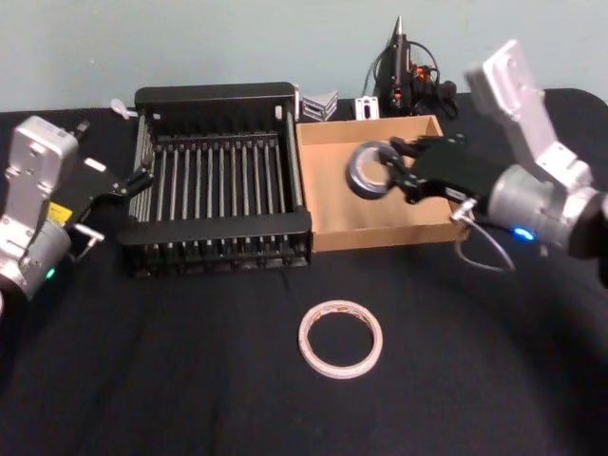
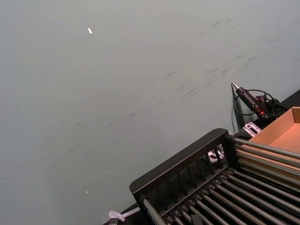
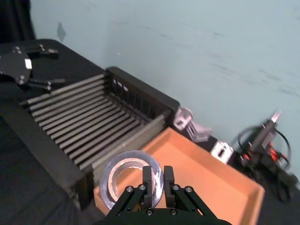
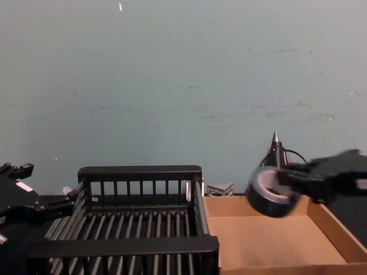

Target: Pick up the white tape and place it into the black box , Pick up the silver tape and place it into the brown box.

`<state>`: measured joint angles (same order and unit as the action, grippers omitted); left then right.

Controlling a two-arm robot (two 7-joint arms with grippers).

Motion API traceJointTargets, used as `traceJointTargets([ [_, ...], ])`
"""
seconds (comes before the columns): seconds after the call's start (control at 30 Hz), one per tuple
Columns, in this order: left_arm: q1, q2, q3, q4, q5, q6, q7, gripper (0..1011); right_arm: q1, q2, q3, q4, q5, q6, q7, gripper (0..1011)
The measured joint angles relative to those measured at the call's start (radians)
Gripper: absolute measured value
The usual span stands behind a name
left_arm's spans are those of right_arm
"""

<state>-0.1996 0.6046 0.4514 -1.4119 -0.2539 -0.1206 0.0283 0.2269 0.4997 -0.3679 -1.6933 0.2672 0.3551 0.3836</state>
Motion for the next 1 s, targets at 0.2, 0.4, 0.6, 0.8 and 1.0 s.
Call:
traceJointTargets([
  [0.2,0.000,0.000,0.000,0.000,0.000,0.000,0.000,1001,0.090,-0.071,-0.056,0.098,-0.036,-0.036,0.008,151],
  [0.4,0.000,0.000,0.000,0.000,0.000,0.000,0.000,1001,0.162,-0.128,-0.099,0.183,-0.068,-0.066,0.017,152],
  [0.6,0.000,0.000,0.000,0.000,0.000,0.000,0.000,1001,0.235,-0.201,-0.147,0.281,-0.106,-0.109,0.029,151],
  [0.8,0.000,0.000,0.000,0.000,0.000,0.000,0.000,1001,0.280,-0.261,-0.177,0.359,-0.136,-0.138,0.027,152],
  [1.0,0.000,0.000,0.000,0.000,0.000,0.000,0.000,1001,0.327,-0.327,-0.205,0.472,-0.178,-0.172,0.012,151],
])
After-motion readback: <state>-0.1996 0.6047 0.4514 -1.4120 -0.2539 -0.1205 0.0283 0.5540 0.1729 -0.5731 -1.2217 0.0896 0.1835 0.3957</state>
